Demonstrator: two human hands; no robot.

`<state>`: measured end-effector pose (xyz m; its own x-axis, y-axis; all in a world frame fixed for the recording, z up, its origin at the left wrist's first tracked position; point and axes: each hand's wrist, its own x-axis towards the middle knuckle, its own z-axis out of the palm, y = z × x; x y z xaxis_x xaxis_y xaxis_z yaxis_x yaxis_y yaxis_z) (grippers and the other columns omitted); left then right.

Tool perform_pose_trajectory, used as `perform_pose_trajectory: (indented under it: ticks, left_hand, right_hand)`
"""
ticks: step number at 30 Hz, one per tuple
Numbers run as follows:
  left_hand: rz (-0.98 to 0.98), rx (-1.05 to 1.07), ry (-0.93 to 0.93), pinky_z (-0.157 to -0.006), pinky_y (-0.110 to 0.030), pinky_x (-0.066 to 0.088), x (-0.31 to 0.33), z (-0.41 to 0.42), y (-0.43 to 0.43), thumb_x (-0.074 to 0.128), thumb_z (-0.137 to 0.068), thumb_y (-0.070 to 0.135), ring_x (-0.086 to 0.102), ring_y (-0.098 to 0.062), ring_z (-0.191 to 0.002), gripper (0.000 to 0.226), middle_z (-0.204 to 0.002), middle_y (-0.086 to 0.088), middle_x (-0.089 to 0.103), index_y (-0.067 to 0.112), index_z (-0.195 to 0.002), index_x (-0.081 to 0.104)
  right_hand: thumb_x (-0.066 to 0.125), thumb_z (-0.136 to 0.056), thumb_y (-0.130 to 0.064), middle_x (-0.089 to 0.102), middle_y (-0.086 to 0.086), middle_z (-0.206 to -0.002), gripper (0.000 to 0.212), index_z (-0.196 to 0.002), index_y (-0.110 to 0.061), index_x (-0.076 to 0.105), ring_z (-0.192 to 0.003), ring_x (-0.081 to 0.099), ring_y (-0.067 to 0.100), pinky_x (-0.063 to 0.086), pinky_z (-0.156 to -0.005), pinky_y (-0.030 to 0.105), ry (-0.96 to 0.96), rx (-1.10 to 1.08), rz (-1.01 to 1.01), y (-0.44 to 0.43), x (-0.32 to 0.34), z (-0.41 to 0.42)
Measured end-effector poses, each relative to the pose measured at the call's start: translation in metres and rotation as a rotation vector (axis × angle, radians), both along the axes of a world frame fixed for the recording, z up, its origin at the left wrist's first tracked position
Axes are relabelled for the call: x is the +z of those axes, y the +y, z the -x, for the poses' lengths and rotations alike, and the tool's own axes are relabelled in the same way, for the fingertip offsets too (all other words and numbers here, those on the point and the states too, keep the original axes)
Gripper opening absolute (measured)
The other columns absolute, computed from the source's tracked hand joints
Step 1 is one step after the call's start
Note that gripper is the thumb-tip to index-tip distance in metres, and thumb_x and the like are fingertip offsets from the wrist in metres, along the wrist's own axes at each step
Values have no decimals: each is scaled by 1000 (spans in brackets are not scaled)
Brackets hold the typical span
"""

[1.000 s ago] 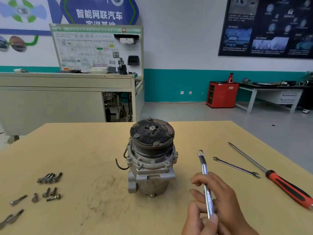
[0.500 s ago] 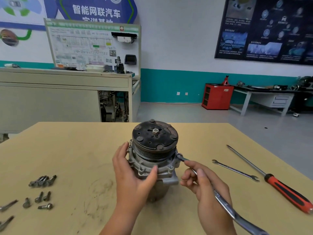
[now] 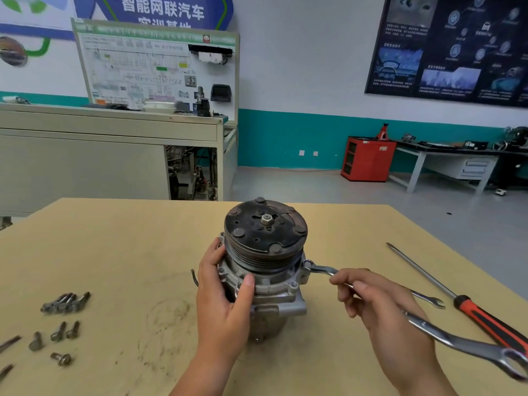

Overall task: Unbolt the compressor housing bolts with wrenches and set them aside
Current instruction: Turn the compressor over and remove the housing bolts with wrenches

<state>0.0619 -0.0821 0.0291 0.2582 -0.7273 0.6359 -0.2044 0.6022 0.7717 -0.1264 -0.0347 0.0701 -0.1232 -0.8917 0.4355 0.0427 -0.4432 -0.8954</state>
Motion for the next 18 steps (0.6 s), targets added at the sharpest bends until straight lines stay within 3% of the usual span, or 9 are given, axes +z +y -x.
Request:
perform_pose_trajectory:
  ticks: [3, 6, 9, 13, 16, 18]
  left_hand:
    - [-1, -2, 6, -98, -11, 38, 0, 0, 1, 50, -76, 46, 48, -4, -123, 47, -138, 4, 49, 43, -122, 42]
    - [-7, -9, 16, -100, -16, 39, 0, 0, 1, 50, -76, 47, 48, -4, -124, 48, -138, 4, 49, 42, -123, 43]
    - [-19, -9, 21, -106, -33, 41, -1, 0, 2, 51, -75, 47, 48, -10, -126, 50, -139, 3, 49, 40, -124, 42]
    - [-24, -2, 49, -105, -41, 42, 0, 2, 2, 51, -75, 46, 49, -14, -126, 49, -137, 0, 50, 38, -123, 44]
    - [-23, 3, 60, -106, -44, 40, 0, 3, 1, 51, -75, 45, 49, -16, -126, 50, -138, -2, 50, 36, -124, 44]
    - [-28, 5, 64, -107, -47, 39, -2, 4, 1, 52, -75, 45, 47, -16, -128, 51, -139, -2, 48, 35, -125, 43]
  right_hand:
    - [40, -81, 3, 57, 10, -57, 35, -69, -4, 73, -55, 50, 12, 38, -47, 20, -95, 86, -70, -7, 6, 8]
    - [45, -68, -19, 40, 6, -41, 26, -54, -9, 65, -42, 37, 12, 30, -43, 22, -128, 244, -179, -29, 21, 25]
    - [68, -52, -36, 27, -5, -35, 22, -50, -16, 58, -38, 24, 9, 25, -41, 19, -92, 462, -268, -63, 37, 40]
    - [80, -40, -26, 11, -6, -36, 29, -44, -19, 52, -37, 12, 10, 18, -41, 19, -140, 684, -440, -105, 43, 29]
    - [84, -30, -15, 4, -9, -38, 39, -40, -18, 46, -36, 8, 9, 17, -41, 17, -344, 731, -517, -119, 30, 12]
    - [84, -30, -13, 5, -9, -39, 39, -41, -18, 46, -36, 9, 8, 20, -38, 18, -524, 680, -460, -113, 22, 10]
